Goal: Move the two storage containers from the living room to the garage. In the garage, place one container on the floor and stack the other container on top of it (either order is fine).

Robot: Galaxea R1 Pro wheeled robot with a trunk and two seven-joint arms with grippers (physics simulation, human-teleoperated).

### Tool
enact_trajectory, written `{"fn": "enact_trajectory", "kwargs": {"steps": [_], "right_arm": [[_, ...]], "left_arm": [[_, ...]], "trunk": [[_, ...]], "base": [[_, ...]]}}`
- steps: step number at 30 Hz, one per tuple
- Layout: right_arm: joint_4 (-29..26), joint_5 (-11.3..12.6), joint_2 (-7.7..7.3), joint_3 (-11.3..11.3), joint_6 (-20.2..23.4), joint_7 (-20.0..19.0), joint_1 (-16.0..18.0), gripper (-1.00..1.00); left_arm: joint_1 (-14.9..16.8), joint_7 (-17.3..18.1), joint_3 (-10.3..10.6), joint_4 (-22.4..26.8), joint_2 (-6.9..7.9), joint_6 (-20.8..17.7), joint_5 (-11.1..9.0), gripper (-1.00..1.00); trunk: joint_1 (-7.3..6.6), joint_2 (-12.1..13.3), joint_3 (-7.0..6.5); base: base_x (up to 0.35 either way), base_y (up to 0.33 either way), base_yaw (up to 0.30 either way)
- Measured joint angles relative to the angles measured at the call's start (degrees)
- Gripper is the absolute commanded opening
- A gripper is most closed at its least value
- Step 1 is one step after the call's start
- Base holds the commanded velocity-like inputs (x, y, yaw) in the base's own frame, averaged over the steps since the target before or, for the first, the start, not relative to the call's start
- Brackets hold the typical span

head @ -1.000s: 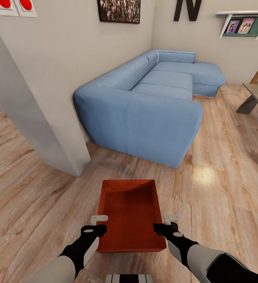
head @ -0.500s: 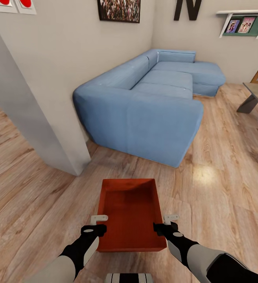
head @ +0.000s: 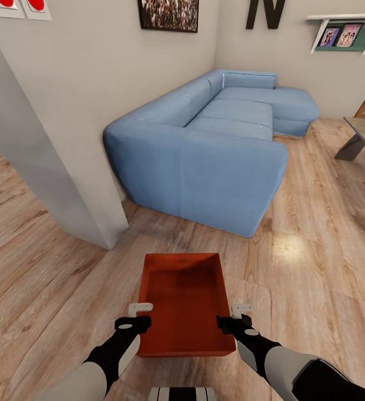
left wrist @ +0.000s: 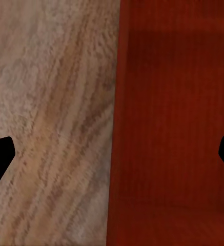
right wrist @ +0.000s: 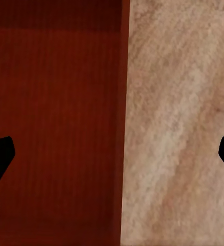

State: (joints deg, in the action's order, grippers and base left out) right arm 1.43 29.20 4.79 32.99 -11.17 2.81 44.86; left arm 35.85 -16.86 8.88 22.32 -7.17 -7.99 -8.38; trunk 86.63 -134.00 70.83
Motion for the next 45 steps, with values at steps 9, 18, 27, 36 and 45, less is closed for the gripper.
{"fn": "enact_trajectory", "kwargs": {"steps": [9,18,27,36,45], "right_arm": [[0.0,0.0,0.0,-0.1,0.0,0.0,0.0,1.0],[0.0,0.0,0.0,0.0,0.0,0.0,0.0,1.0],[0.0,0.0,0.0,-0.1,-0.1,0.0,0.0,1.0],[0.0,0.1,0.0,-0.1,0.0,0.0,0.0,1.0],[0.0,0.4,0.0,-0.1,0.0,0.0,0.0,1.0]], "left_arm": [[0.0,0.0,0.0,0.1,0.0,0.0,0.0,1.0],[0.0,0.0,0.0,0.1,0.0,0.0,0.1,1.0],[0.0,0.0,0.0,0.1,0.08,0.0,0.1,1.0],[0.0,0.0,-0.1,0.1,0.17,0.0,0.1,1.0],[0.0,0.0,-0.1,0.1,0.18,0.0,0.1,1.0]], "trunk": [[0.0,0.0,0.0],[0.87,-1.6,0.71],[1.32,-2.4,1.08],[1.32,-2.4,1.08],[1.32,-2.4,1.08]], "base": [[0.0,0.0,0.0],[0.0,0.0,0.0],[0.0,0.0,0.0],[0.0,0.0,0.0],[0.0,0.0,0.0]]}}
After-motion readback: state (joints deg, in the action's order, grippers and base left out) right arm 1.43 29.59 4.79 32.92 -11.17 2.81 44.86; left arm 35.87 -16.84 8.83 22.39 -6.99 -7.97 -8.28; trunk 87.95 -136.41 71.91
